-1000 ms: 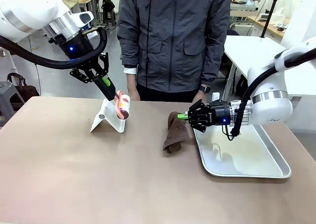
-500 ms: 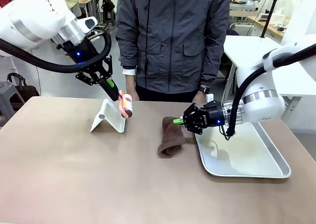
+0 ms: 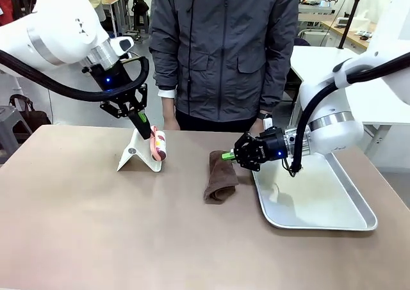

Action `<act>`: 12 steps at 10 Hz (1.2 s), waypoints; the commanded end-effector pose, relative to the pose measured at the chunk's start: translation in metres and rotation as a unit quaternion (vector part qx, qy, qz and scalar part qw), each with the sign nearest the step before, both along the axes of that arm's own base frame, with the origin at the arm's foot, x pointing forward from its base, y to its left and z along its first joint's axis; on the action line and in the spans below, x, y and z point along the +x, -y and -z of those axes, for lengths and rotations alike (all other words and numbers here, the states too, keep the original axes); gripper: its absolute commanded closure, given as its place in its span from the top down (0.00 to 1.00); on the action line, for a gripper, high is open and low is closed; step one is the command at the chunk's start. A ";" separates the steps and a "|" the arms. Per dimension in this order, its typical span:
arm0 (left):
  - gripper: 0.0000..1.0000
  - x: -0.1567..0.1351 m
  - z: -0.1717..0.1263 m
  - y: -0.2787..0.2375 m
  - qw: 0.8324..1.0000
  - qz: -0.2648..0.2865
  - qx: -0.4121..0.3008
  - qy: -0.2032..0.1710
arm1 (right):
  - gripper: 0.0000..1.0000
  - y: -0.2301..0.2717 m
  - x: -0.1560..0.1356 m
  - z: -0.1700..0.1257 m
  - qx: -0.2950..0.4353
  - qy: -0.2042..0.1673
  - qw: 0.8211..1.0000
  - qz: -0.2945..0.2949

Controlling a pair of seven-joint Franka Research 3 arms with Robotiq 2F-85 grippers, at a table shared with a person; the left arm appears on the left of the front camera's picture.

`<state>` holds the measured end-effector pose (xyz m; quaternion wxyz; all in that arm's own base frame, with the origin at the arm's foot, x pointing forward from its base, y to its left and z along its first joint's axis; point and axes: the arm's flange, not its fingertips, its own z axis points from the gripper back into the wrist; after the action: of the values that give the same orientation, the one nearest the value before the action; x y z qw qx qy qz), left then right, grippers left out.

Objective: Clean the surface of the table.
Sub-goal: Return the Lint Roller and towel to their original positions.

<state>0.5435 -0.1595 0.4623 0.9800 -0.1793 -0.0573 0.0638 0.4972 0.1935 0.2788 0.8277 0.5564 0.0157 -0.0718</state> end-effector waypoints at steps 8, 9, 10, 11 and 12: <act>0.23 0.025 0.013 0.009 0.999 0.000 0.033 -0.018 | 0.06 0.000 0.005 0.011 0.030 -0.043 0.998 -0.024; 0.23 0.025 0.013 0.008 0.999 0.002 0.039 -0.020 | 0.06 0.000 0.006 0.011 0.029 -0.045 0.998 -0.023; 0.23 0.025 0.014 0.009 0.999 0.012 0.039 -0.023 | 0.06 0.000 0.006 0.011 0.028 -0.045 0.998 -0.023; 0.23 0.024 0.015 0.010 0.999 0.015 0.042 -0.024 | 0.06 0.000 0.007 0.011 0.028 -0.047 0.998 -0.023; 0.23 0.024 0.016 0.010 0.999 0.015 0.044 -0.025 | 0.06 -0.001 0.007 0.011 0.027 -0.047 0.998 -0.025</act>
<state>0.5635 -0.1691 0.4430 0.9859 -0.1559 -0.0377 0.0475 0.4969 0.1937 0.2639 0.8111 0.5775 0.0540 -0.0755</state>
